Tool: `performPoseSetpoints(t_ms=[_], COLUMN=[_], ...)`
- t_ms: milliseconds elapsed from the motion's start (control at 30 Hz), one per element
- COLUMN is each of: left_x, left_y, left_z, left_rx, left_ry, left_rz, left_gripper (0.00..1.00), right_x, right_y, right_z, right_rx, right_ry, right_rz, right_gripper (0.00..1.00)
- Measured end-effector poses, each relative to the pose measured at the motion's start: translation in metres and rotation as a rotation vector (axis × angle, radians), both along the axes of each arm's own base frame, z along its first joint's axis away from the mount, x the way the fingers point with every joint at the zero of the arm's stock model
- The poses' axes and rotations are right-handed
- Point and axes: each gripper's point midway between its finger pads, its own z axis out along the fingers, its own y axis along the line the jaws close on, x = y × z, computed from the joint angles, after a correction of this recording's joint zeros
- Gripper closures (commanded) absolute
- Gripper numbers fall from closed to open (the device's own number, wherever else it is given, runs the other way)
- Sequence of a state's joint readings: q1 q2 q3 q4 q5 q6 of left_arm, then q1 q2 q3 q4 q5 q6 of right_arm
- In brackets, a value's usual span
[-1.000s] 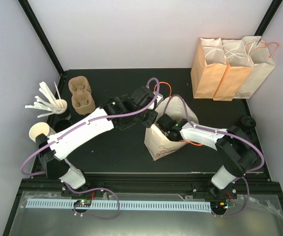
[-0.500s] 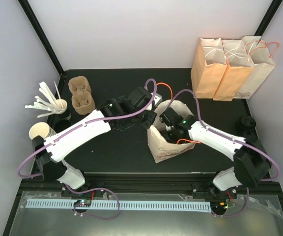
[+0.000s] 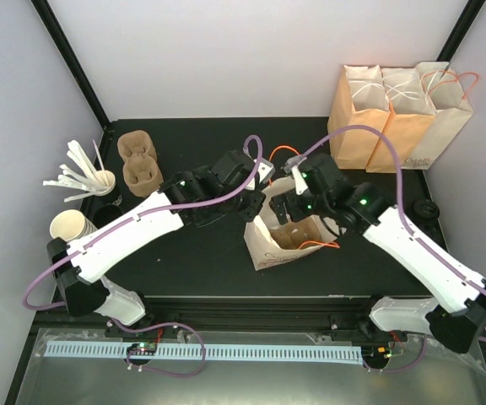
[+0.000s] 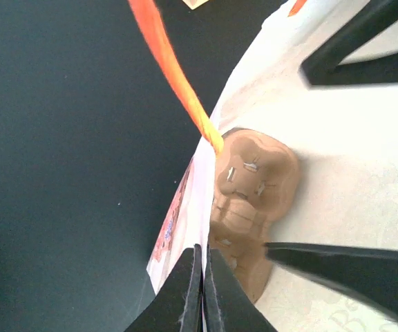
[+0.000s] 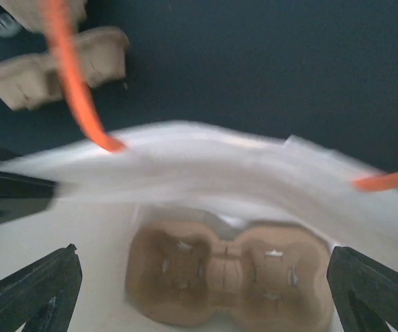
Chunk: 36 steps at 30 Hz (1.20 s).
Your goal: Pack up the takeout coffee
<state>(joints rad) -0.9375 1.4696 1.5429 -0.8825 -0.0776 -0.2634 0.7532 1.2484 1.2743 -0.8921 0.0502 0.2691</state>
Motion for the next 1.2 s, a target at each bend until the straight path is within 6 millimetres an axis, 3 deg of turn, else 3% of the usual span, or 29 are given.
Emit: performPoseSetpoints(t_ms=[233, 433, 533, 600, 767, 867, 1033, 1200], left_x=[-0.007, 0.005, 0.008, 0.005, -0.012, -0.021, -0.029, -0.029], left_y=[0.011, 0.028, 0.039, 0.046, 0.048, 0.045, 0.039, 0.038], left_z=[0.003, 0.031, 0.04, 0.037, -0.001, -0.017, -0.017, -0.014], left_rx=[0.007, 0.048, 0.045, 0.04, 0.009, -0.03, -0.086, -0.101], left_ry=[-0.055, -0.237, -0.343, -0.401, -0.468, -0.488, -0.512, -0.516], left_rz=[-0.024, -0.01, 0.005, 0.003, -0.063, -0.098, -0.12, -0.109], left_gripper=[0.98, 0.99, 0.99, 0.98, 0.99, 0.98, 0.98, 0.98], right_x=[-0.02, -0.031, -0.034, -0.038, -0.052, -0.063, -0.072, -0.072], right_y=[-0.018, -0.037, -0.044, -0.048, -0.055, -0.058, -0.059, -0.061], right_z=[0.098, 0.127, 0.115, 0.094, 0.048, 0.032, 0.017, 0.02], right_rx=[0.179, 0.241, 0.228, 0.206, 0.193, 0.227, 0.265, 0.287], right_ry=[-0.238, -0.334, -0.334, -0.31, -0.265, -0.265, -0.259, -0.277], right_rz=[0.028, 0.001, -0.017, -0.021, 0.0, 0.021, 0.031, 0.02], right_gripper=[0.0, 0.01, 0.01, 0.01, 0.01, 0.02, 0.01, 0.02])
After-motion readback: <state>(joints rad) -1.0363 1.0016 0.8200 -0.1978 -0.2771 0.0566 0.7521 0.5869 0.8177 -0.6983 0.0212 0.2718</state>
